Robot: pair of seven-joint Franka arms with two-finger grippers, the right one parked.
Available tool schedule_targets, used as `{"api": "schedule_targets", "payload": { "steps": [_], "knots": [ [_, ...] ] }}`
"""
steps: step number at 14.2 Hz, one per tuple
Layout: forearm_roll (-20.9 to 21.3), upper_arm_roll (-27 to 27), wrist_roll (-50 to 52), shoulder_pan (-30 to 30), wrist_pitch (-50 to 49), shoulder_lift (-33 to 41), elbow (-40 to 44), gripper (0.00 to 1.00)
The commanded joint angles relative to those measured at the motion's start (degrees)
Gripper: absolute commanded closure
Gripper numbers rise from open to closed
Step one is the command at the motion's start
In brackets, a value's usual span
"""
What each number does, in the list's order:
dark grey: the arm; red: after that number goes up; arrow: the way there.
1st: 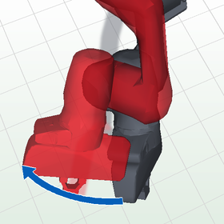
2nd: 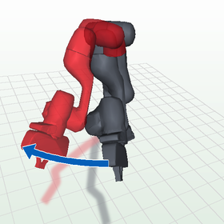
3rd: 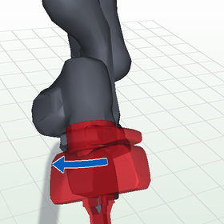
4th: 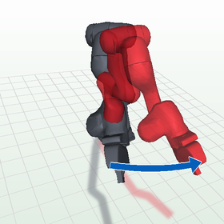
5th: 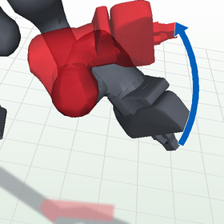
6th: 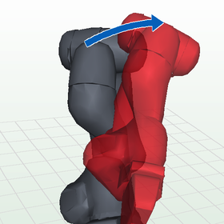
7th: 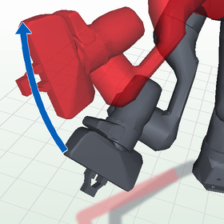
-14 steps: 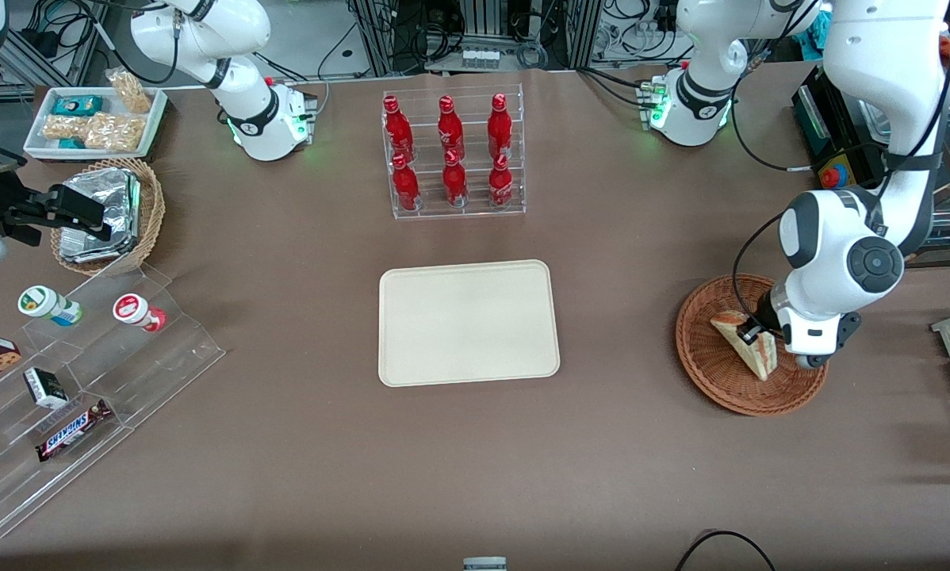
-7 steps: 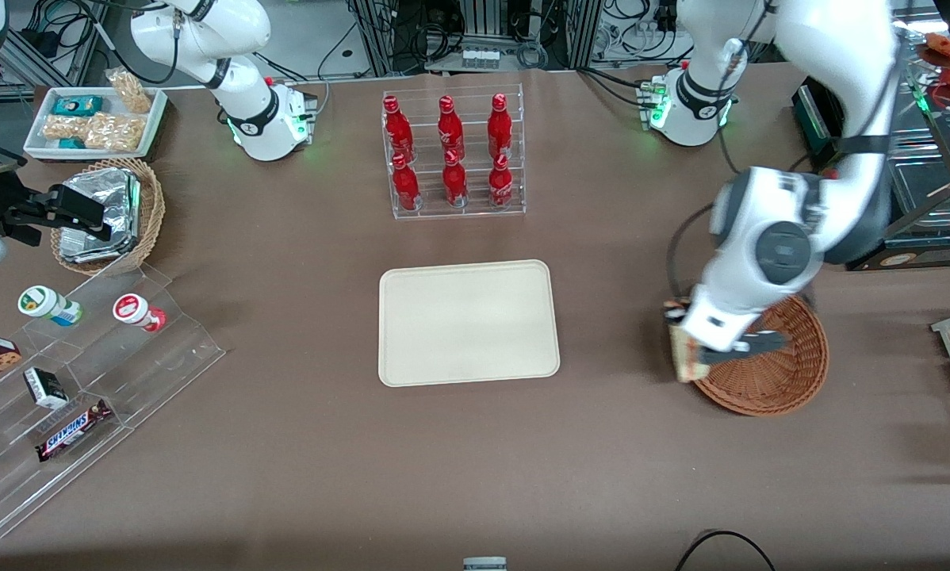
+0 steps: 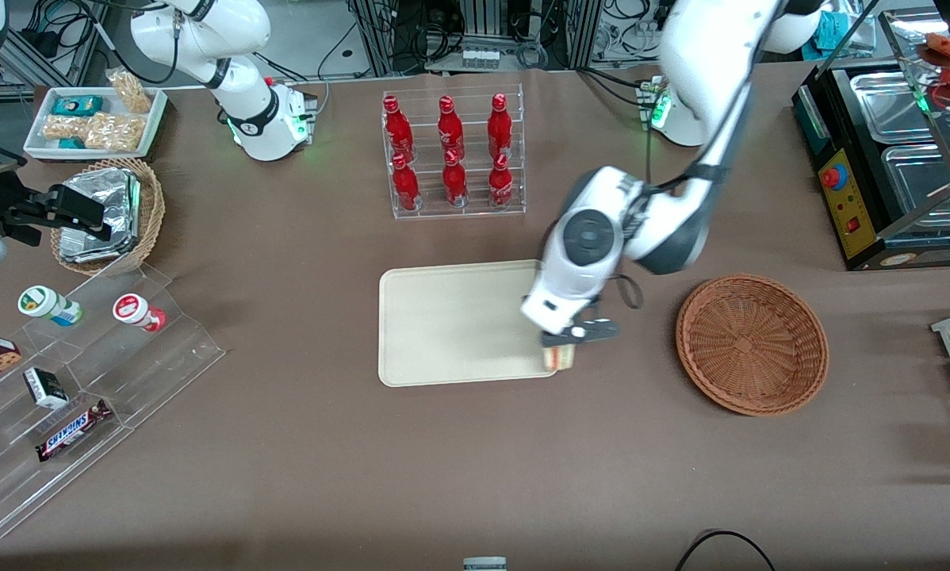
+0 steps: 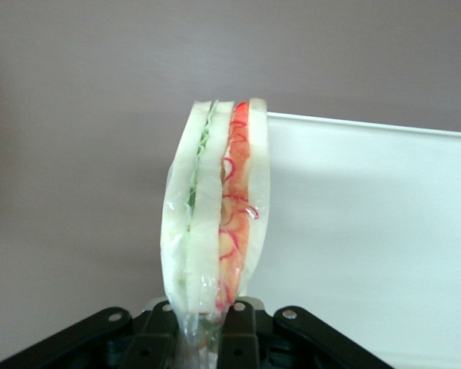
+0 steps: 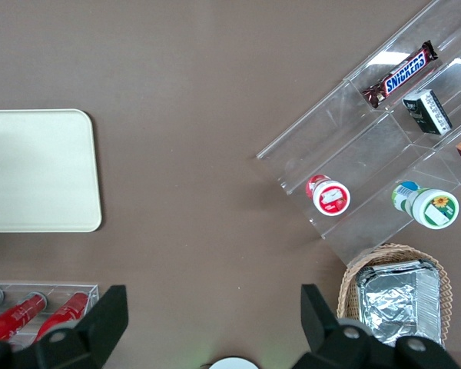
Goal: Place sandwich from basket to tray
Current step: 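Carry the sandwich with the left gripper over the cream tray, then lower the sandwich onto the tray and open the left gripper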
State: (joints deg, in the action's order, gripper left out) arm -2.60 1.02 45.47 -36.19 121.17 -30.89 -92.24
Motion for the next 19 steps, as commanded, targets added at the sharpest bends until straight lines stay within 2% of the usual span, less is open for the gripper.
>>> {"api": "schedule_targets", "payload": {
  "steps": [1,6,10,12,13,14,15,19],
  "knots": [
    [-0.8,-1.0,6.7,-5.3,2.7,-6.5,7.1,1.0],
    [-0.7,-1.0,12.8,-10.2,5.4,-12.7,13.2,1.0],
    [-0.8,-0.7,13.2,-12.1,5.5,-15.0,14.0,0.99],
    [-0.9,-0.6,14.2,-12.3,7.0,-15.4,13.8,0.93],
    [-1.0,-0.6,15.3,-12.4,7.3,-15.5,13.7,0.8],
    [-0.9,-0.6,17.0,-12.8,7.3,-15.5,13.7,0.36],
    [-0.7,-0.6,17.9,-12.9,7.3,-15.3,13.7,0.0],
    [0.0,-0.9,17.2,-12.4,5.3,-11.7,13.7,0.0]
  ]
}}
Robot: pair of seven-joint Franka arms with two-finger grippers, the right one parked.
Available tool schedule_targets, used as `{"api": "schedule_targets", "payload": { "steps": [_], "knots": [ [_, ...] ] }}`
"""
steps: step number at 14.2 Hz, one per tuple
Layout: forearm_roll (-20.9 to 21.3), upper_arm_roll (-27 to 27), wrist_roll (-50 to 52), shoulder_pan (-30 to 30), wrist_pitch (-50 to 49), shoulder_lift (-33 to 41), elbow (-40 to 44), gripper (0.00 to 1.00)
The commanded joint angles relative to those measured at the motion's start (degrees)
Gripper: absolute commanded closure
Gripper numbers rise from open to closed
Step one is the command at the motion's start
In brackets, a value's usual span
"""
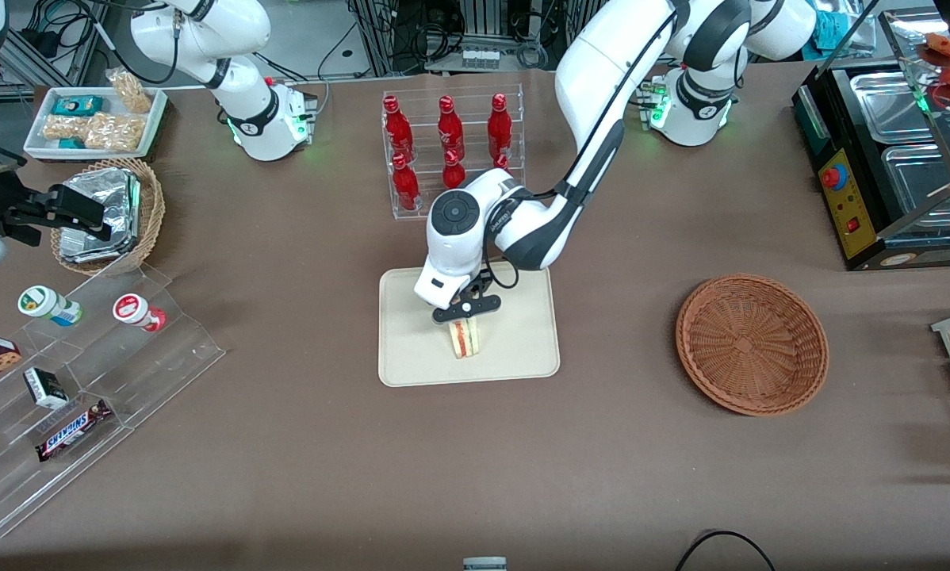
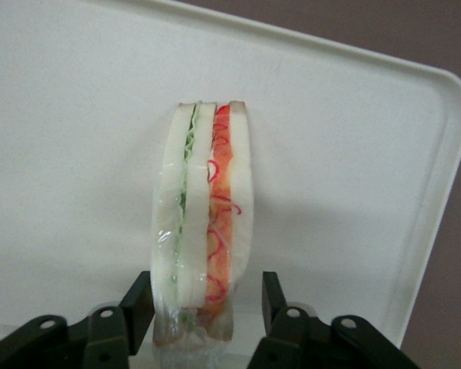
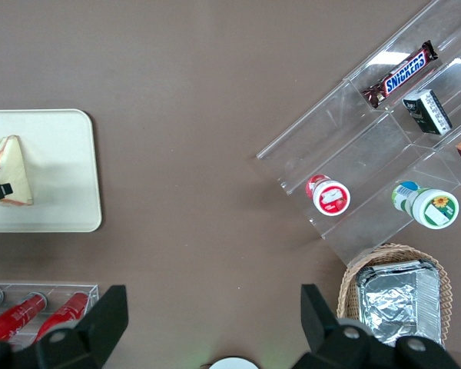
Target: Place sandwich from basket to tray
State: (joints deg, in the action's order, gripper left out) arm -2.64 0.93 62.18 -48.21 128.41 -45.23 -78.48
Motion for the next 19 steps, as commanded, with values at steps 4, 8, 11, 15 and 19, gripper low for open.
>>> {"api": "schedule_targets", "payload": {
  "steps": [4,8,11,15,19],
  "knots": [
    [0.5,-3.7,-5.6,-0.2,-10.4,9.4,-2.0,0.0],
    [-0.1,-9.6,-6.6,0.0,-15.9,16.8,-11.1,0.0],
    [-2.4,-15.3,-16.0,0.0,-14.5,20.6,-17.6,0.0],
    [-5.4,-22.7,-30.0,0.0,-15.4,26.8,-23.9,0.0],
    [-5.1,-31.0,-46.8,-0.1,-24.3,32.7,-24.9,0.0]
  ]
}}
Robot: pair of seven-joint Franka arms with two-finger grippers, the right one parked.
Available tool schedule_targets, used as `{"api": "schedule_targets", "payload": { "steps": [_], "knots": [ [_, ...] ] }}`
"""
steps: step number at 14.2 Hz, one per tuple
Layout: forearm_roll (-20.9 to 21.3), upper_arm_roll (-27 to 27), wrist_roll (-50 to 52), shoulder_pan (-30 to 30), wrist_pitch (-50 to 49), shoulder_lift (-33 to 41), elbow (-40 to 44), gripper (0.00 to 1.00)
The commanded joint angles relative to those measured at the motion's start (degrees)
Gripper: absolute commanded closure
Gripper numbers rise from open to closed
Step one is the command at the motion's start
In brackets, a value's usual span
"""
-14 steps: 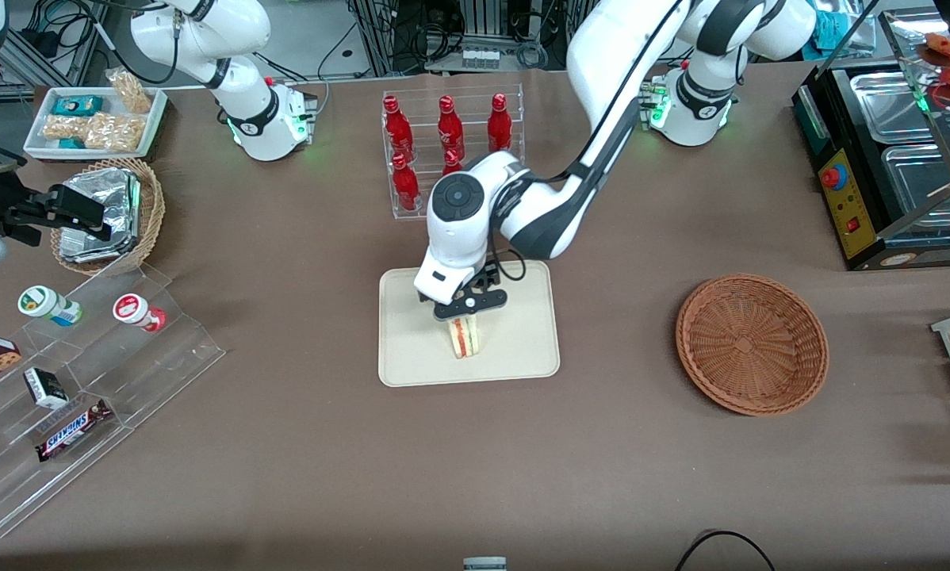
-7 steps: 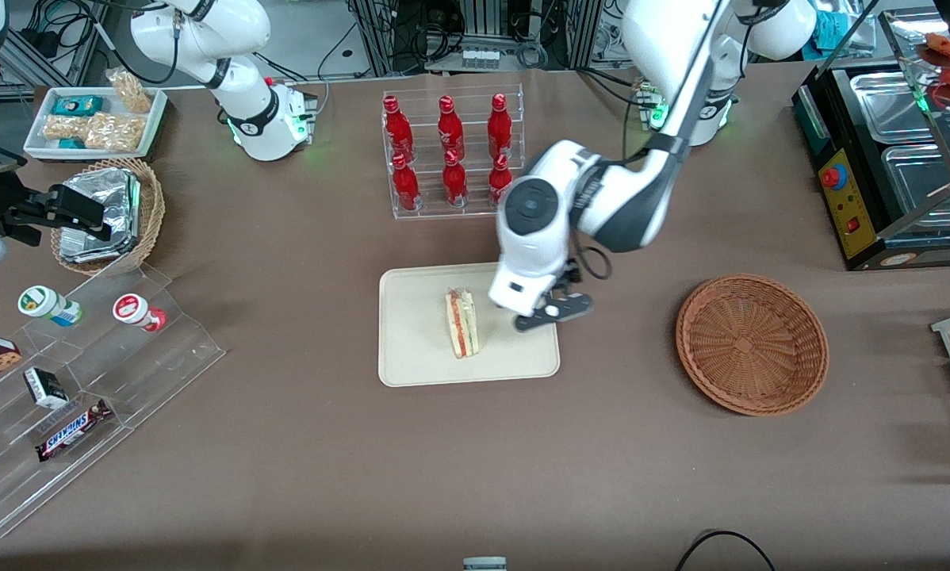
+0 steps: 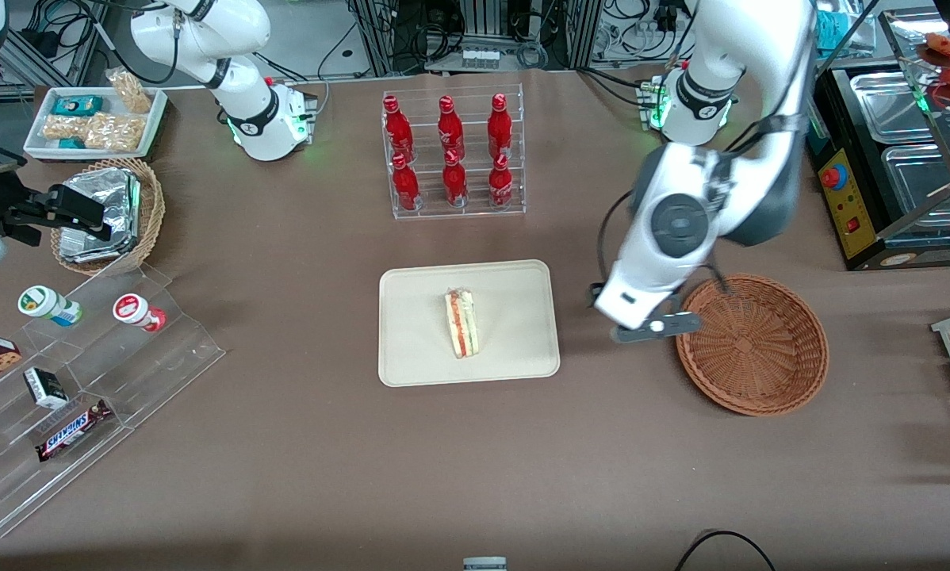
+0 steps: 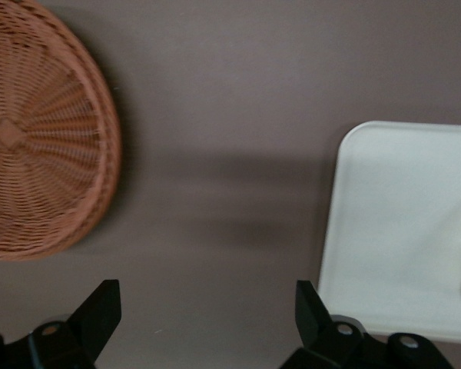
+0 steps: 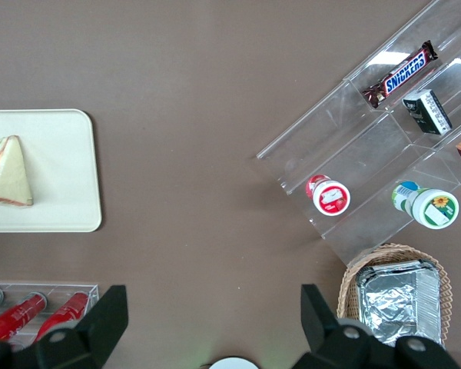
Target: Place sandwich from basket to tray
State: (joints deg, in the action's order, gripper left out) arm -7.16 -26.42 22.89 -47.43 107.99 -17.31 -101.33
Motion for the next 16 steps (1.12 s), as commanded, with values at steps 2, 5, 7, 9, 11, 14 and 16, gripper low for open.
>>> {"api": "schedule_targets", "payload": {
  "steps": [2,5,7,9,11,14,16],
  "knots": [
    [0.2,-6.7,-14.3,-0.9,-7.2,8.1,-1.1,0.0],
    [8.1,-8.6,-19.1,-0.7,-11.8,16.0,-0.2,0.0],
    [9.8,-9.0,-19.3,-0.7,-13.3,18.2,1.0,0.0],
    [9.8,-10.1,-18.8,-0.5,-15.3,17.7,3.8,0.0],
    [9.4,-8.5,-19.1,4.0,-16.1,17.2,4.0,0.0],
    [9.1,5.5,-19.1,17.2,-16.2,17.3,4.1,0.0],
    [9.1,14.2,-19.1,25.9,-16.2,17.7,4.1,0.0]
  ]
}}
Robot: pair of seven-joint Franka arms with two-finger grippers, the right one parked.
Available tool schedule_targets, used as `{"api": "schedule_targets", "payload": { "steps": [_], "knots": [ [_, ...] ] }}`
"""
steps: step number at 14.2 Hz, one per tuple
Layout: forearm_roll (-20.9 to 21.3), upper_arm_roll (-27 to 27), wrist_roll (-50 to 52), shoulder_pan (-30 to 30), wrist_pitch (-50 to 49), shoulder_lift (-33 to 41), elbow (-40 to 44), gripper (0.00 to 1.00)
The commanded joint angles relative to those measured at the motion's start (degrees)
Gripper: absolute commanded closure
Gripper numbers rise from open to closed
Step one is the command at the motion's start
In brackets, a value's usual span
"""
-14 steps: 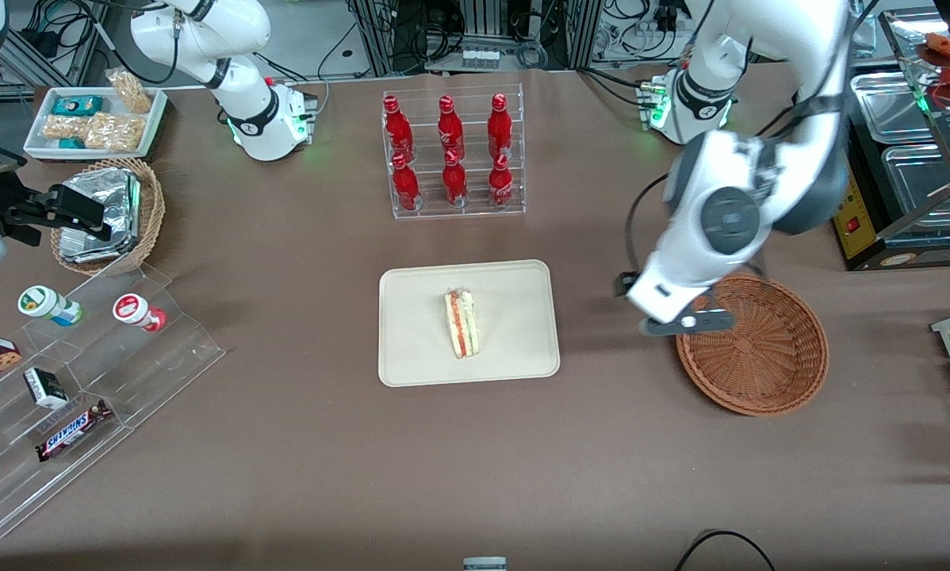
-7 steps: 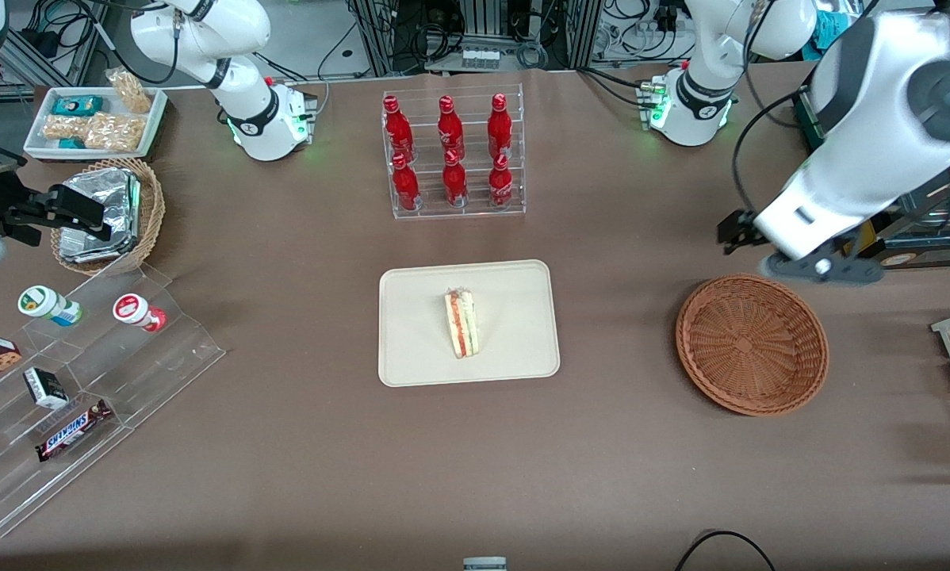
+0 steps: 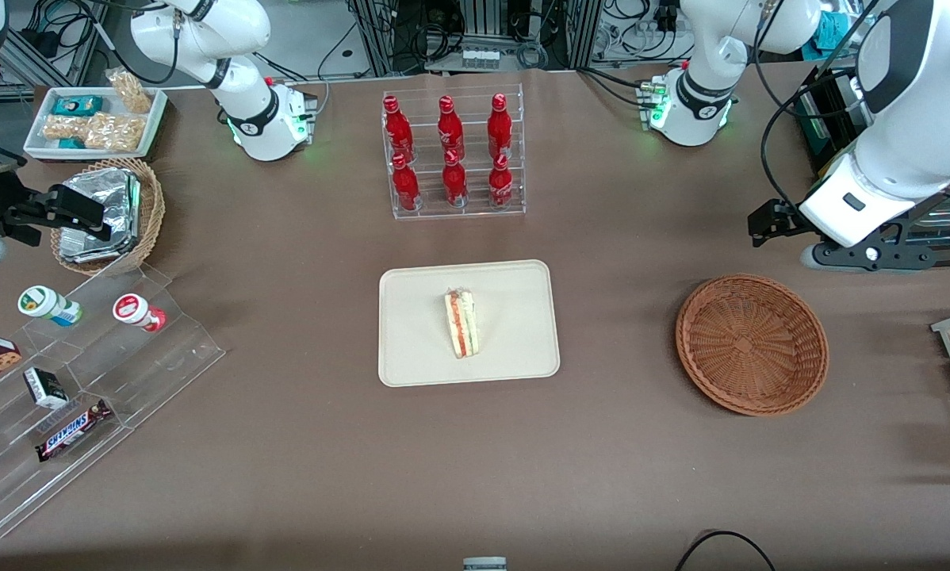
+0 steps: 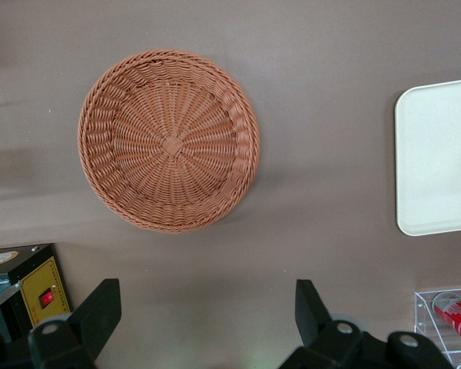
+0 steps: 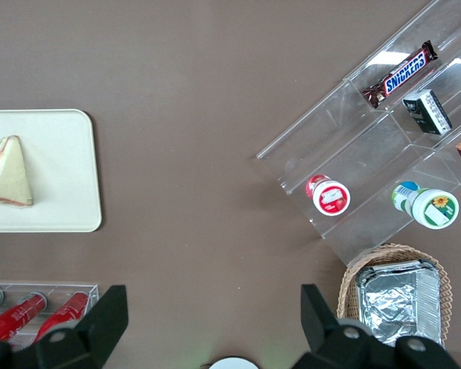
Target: Place sandwich from basket to tray
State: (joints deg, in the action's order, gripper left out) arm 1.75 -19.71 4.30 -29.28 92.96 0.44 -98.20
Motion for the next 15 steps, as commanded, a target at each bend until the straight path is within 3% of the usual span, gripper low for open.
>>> {"api": "schedule_targets", "payload": {
  "steps": [1,4,6,15],
  "knots": [
    [0.2,12.9,-0.5,12.7,-1.2,0.2,1.0,0.0],
    [0.2,25.3,-0.5,25.6,-1.3,0.2,1.8,0.0],
    [0.2,29.4,-0.7,30.6,-1.3,-0.1,3.4,0.0],
    [0.0,29.3,-0.4,33.9,-3.2,-1.9,9.4,0.0]
  ]
}}
